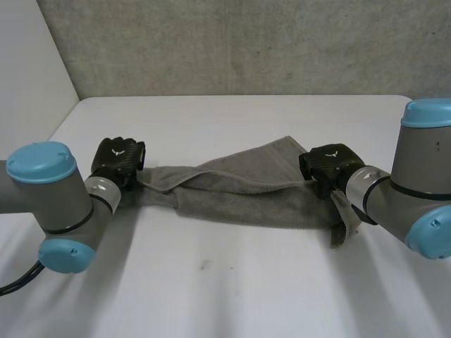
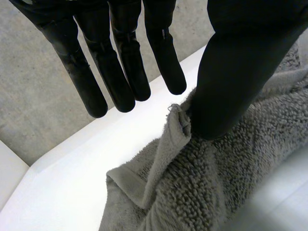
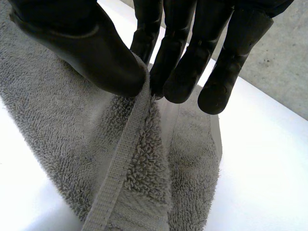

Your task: Fold the towel.

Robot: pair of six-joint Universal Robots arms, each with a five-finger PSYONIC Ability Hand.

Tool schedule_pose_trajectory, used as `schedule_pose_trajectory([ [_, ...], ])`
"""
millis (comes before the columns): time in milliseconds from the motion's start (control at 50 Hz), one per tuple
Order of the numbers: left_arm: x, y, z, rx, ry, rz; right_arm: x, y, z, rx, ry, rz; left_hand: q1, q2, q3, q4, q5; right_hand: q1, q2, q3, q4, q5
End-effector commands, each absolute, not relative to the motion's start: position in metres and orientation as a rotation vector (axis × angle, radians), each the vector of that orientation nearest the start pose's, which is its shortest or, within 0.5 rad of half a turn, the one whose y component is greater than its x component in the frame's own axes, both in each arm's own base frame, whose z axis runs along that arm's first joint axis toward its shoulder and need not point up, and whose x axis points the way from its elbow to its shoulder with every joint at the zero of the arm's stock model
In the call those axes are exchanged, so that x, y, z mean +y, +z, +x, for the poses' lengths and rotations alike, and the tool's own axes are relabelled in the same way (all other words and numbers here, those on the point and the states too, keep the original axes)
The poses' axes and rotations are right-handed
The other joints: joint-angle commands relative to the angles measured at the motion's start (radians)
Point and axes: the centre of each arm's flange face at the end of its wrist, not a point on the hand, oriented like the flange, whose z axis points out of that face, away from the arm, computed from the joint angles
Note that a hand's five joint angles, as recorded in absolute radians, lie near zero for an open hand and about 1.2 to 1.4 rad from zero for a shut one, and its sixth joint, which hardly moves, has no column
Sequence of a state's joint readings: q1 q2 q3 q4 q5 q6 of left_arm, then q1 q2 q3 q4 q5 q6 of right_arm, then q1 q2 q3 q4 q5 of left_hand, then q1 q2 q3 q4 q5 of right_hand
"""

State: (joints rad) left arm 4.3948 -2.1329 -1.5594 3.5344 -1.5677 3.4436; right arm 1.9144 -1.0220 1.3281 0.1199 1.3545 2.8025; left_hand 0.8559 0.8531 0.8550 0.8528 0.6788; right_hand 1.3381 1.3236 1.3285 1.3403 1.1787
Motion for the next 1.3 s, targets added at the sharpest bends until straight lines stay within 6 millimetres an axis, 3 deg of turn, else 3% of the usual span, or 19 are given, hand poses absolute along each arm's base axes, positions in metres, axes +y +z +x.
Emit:
schedule_pose_trajectory([
  [20, -0.329, 0.158, -0.246, 2.265, -2.076, 0.721, -0.305, 0.179, 0.269, 2.283, -1.594, -0.995, 0.115, 0.118, 0.116, 0.118, 0.118, 0.058, 0.073, 0.068, 0.056, 0.043],
  [240, -0.329, 0.162, -0.246, 2.274, -2.099, 0.695, -0.305, 0.178, 0.269, 2.285, -1.592, -0.995, 0.115, 0.118, 0.116, 0.118, 0.118, 0.058, 0.073, 0.068, 0.056, 0.043],
  [600, -0.322, 0.118, -0.245, 2.408, -1.918, 0.75, -0.304, 0.178, 0.269, 2.286, -1.59, -0.995, 0.141, 0.144, 0.142, 0.145, 0.144, 0.058, 0.073, 0.068, 0.056, 0.043],
  [660, -0.322, 0.117, -0.245, 2.413, -1.905, 0.755, -0.304, 0.179, 0.269, 2.285, -1.592, -0.995, 0.329, 0.332, 0.33, 0.332, 0.332, 0.058, 0.073, 0.068, 0.056, 0.043],
  [680, -0.322, 0.119, -0.245, 2.412, -1.908, 0.757, -0.305, 0.18, 0.269, 2.283, -1.599, -0.994, 0.538, 0.541, 0.539, 0.541, 0.541, 0.058, 0.073, 0.068, 0.056, 0.043],
  [760, -0.322, 0.128, -0.246, 2.394, -1.94, 0.754, -0.305, 0.185, 0.268, 2.279, -1.615, -0.989, 0.54, 0.543, 0.541, 0.543, 0.543, 0.058, 0.073, 0.068, 0.056, 0.043],
  [800, -0.321, 0.156, -0.246, 2.328, -2.029, 0.732, -0.307, 0.195, 0.266, 2.268, -1.651, -0.975, 0.54, 0.543, 0.541, 0.543, 0.543, 0.058, 0.073, 0.068, 0.056, 0.043],
  [820, -0.321, 0.156, -0.246, 2.327, -2.03, 0.732, -0.307, 0.195, 0.266, 2.268, -1.651, -0.975, 0.54, 0.543, 0.541, 0.543, 0.543, 0.058, 0.073, 0.068, 0.056, 0.043],
  [860, -0.317, 0.191, -0.244, 2.246, -2.139, 0.696, -0.306, 0.204, 0.265, 2.254, -1.676, -0.969, 0.54, 0.543, 0.541, 0.543, 0.543, 0.058, 0.073, 0.068, 0.056, 0.043],
  [900, -0.314, 0.206, -0.243, 2.208, -2.181, 0.681, -0.304, 0.214, 0.264, 2.231, -1.708, -0.966, 0.54, 0.543, 0.541, 0.543, 0.543, 0.058, 0.073, 0.068, 0.056, 0.043],
  [960, -0.303, 0.231, -0.243, 2.143, -2.257, 0.668, -0.29, 0.255, 0.259, 2.169, -1.8, -0.954, 0.54, 0.543, 0.541, 0.543, 0.543, 0.058, 0.073, 0.068, 0.056, 0.043],
  [1120, -0.263, 0.318, -0.227, 1.935, -2.472, 0.584, -0.274, 0.305, 0.24, 2.135, -1.895, -0.916, 0.54, 0.543, 0.541, 0.543, 0.543, 0.058, 0.073, 0.068, 0.056, 0.043],
  [1140, -0.254, 0.333, -0.223, 1.903, -2.506, 0.567, -0.265, 0.33, 0.232, 2.096, -1.964, -0.898, 0.54, 0.543, 0.541, 0.543, 0.543, 0.058, 0.073, 0.068, 0.056, 0.043],
  [1160, -0.254, 0.333, -0.223, 1.903, -2.507, 0.567, -0.255, 0.353, 0.227, 2.055, -2.029, -0.883, 0.54, 0.543, 0.541, 0.543, 0.543, 0.058, 0.073, 0.068, 0.056, 0.043],
  [1180, -0.245, 0.347, -0.22, 1.873, -2.538, 0.55, -0.255, 0.353, 0.227, 2.054, -2.03, -0.883, 0.54, 0.543, 0.541, 0.543, 0.543, 0.058, 0.073, 0.068, 0.056, 0.043],
  [1200, -0.237, 0.36, -0.217, 1.843, -2.572, 0.536, -0.246, 0.371, 0.223, 2.018, -2.08, -0.876, 0.54, 0.543, 0.541, 0.543, 0.543, 0.058, 0.073, 0.068, 0.056, 0.043],
  [1220, -0.237, 0.36, -0.217, 1.842, -2.572, 0.536, -0.245, 0.372, 0.223, 2.017, -2.08, -0.876, 0.54, 0.543, 0.541, 0.543, 0.543, 0.058, 0.073, 0.068, 0.056, 0.043],
  [1260, -0.223, 0.381, -0.214, 1.812, -2.634, 0.535, -0.231, 0.403, 0.214, 1.973, -2.17, -0.88, 0.54, 0.543, 0.541, 0.543, 0.543, 0.058, 0.073, 0.068, 0.056, 0.043],
  [1300, -0.218, 0.387, -0.214, 1.814, -2.653, 0.537, -0.227, 0.41, 0.212, 1.981, -2.179, -0.897, 0.54, 0.543, 0.541, 0.543, 0.543, 0.058, 0.073, 0.068, 0.056, 0.043],
])
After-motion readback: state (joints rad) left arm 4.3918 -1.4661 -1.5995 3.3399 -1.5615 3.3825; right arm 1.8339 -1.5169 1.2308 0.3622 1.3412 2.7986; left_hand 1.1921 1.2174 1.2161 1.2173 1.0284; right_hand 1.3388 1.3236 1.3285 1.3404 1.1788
